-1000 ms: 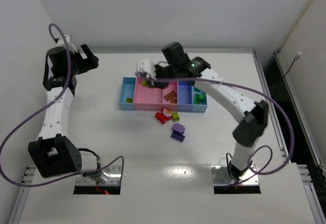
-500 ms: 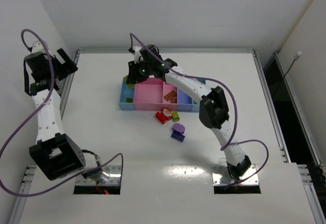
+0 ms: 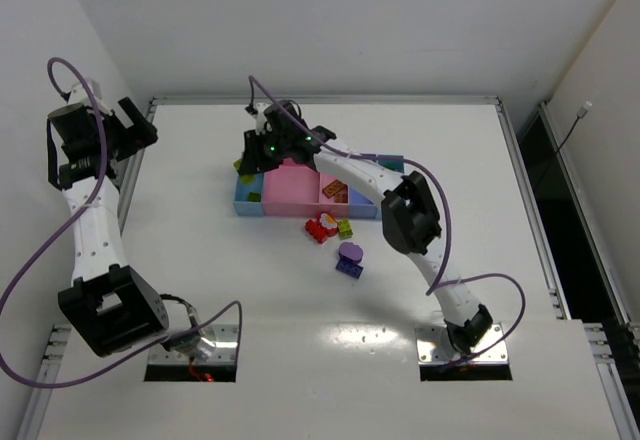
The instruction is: Sort the legos into containers by color
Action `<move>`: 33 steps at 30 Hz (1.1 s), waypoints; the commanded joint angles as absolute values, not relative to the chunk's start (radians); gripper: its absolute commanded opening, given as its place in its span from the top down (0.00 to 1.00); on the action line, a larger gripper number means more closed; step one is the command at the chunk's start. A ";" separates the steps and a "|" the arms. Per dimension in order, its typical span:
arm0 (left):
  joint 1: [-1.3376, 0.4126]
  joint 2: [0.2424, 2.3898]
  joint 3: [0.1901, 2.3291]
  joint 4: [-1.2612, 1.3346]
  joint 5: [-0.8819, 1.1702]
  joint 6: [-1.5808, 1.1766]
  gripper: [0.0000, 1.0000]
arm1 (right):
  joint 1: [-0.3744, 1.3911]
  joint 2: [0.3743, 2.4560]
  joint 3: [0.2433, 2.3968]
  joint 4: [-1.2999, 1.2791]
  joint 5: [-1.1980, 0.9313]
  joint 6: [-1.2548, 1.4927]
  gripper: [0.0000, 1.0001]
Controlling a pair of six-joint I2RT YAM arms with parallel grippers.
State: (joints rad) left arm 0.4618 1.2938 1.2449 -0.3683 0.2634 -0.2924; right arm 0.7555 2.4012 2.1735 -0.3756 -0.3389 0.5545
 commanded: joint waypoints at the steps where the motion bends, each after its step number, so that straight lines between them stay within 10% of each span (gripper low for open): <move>1: 0.471 1.279 1.253 -0.357 0.301 -0.285 0.00 | 0.759 2.422 2.166 -0.331 -0.314 0.552 0.94; 18: 0.471 1.307 1.235 -0.357 0.368 -0.255 0.00 | 0.761 2.441 2.178 -0.298 -0.296 0.425 0.46; 33: 0.252 1.290 1.255 -0.518 0.933 0.178 0.00 | 0.772 1.783 1.565 -0.176 0.155 0.015 0.42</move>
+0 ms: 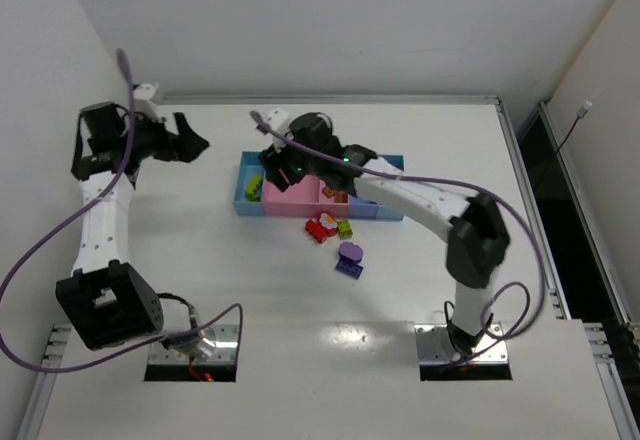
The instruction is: Sort the legos into containers by color
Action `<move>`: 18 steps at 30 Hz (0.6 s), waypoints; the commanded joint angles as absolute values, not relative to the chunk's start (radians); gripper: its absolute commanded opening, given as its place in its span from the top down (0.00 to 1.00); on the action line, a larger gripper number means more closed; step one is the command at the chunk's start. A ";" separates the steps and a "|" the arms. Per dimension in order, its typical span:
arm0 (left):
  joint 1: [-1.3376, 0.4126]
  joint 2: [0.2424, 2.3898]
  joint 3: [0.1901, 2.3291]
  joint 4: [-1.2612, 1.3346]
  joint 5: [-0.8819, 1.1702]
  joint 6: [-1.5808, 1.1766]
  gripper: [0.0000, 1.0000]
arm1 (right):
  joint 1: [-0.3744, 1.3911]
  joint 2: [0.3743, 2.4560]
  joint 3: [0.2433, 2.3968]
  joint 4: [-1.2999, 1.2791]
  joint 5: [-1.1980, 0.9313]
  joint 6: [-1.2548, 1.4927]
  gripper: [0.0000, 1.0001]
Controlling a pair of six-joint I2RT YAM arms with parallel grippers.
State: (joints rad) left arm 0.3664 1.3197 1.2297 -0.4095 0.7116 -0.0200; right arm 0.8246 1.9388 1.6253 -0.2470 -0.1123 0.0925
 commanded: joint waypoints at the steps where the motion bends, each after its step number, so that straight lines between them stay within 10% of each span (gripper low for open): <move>1: 0.208 1.290 1.255 -0.558 0.943 0.268 0.00 | 0.753 1.746 1.502 -0.190 0.205 0.031 0.40; 9: -0.470 1.414 1.359 -0.952 0.766 0.776 0.00 | 0.431 1.447 1.304 -0.386 0.425 0.118 0.30; 18: -0.741 1.664 1.433 -1.005 0.660 1.179 0.22 | 0.146 1.284 1.226 -0.512 0.488 0.003 0.21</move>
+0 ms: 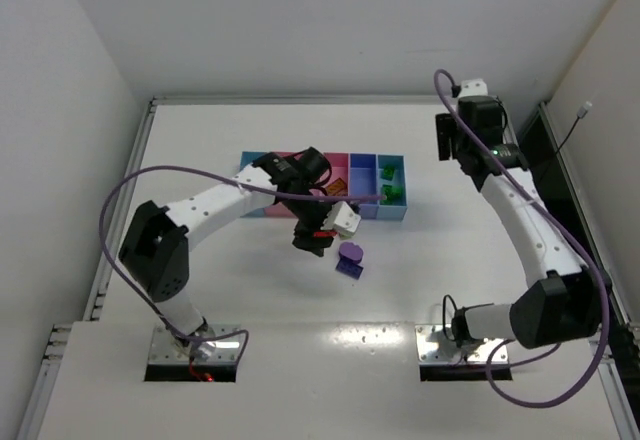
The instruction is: Sort the legos into containers by color
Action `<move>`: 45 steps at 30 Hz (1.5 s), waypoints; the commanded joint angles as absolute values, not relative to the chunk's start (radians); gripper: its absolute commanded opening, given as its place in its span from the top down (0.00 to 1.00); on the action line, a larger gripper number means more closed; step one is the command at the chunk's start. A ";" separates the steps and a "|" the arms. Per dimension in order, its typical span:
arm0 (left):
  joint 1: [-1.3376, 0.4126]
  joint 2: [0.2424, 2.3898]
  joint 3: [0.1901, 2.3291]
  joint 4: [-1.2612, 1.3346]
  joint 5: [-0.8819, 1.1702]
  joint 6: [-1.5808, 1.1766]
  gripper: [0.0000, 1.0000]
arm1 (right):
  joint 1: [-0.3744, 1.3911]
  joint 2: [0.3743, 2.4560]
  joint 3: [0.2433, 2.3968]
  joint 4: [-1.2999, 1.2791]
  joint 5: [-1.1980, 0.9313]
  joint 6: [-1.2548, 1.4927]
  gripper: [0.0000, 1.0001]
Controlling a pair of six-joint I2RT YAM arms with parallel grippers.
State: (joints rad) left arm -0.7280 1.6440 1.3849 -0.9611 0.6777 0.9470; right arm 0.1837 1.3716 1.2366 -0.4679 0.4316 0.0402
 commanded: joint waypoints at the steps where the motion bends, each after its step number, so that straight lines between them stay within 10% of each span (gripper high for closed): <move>1: -0.741 1.684 1.433 -0.961 0.660 1.215 0.29 | 0.123 1.269 1.217 -0.523 0.488 0.003 0.21; 17: -0.851 1.859 1.454 -0.766 0.529 1.551 0.38 | -0.009 1.143 1.103 -0.543 0.373 0.046 0.21; 24: -0.851 1.910 1.442 -0.742 0.506 1.580 0.22 | -0.028 1.143 1.085 -0.531 0.344 0.046 0.21; 45: -0.824 2.086 1.588 -0.770 0.497 1.620 0.25 | -0.064 1.143 1.075 -0.512 0.287 0.057 0.21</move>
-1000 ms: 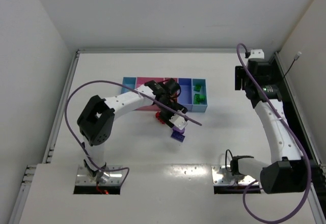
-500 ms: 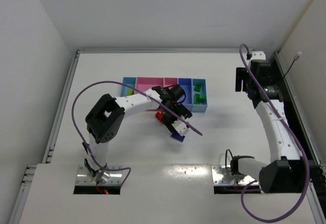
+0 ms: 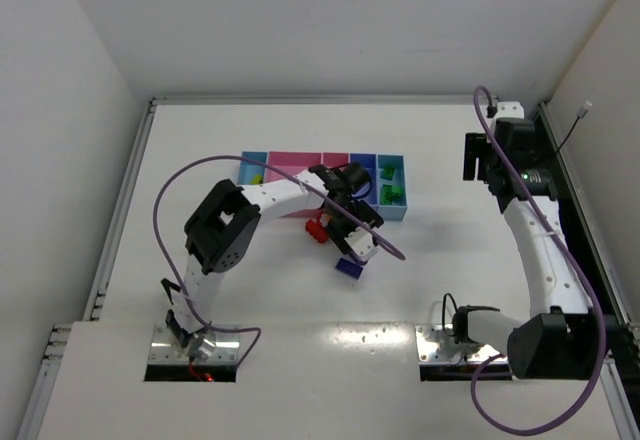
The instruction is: Sort the legos into containers by color
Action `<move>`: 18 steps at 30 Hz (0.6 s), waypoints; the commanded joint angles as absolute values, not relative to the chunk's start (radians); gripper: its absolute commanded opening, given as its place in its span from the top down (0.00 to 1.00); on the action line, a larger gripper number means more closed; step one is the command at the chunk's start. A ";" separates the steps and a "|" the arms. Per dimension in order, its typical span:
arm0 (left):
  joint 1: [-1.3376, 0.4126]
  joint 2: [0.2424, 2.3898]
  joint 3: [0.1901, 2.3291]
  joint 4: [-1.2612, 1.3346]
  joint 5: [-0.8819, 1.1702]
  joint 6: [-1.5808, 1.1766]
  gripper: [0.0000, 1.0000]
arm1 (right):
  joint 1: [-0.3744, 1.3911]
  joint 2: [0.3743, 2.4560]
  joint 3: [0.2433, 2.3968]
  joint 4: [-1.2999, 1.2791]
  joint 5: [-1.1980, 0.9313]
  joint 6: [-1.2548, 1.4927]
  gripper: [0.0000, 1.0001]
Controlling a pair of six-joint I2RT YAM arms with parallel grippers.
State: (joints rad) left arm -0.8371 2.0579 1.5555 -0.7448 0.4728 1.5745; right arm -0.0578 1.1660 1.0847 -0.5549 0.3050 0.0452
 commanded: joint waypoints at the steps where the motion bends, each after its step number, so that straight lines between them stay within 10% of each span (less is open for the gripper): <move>1: -0.815 2.097 1.603 -0.785 0.497 1.629 0.25 | -0.064 1.143 1.075 -0.512 0.287 0.057 0.21; 18: -0.785 2.086 1.555 -0.811 0.454 1.649 0.26 | -0.103 1.152 1.072 -0.511 0.207 0.066 0.21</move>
State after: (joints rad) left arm -0.8055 2.1113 1.5719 -0.7921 0.4412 1.6157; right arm -0.0956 1.1656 1.0435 -0.5404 0.2386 0.0498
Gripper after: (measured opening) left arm 0.742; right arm 0.789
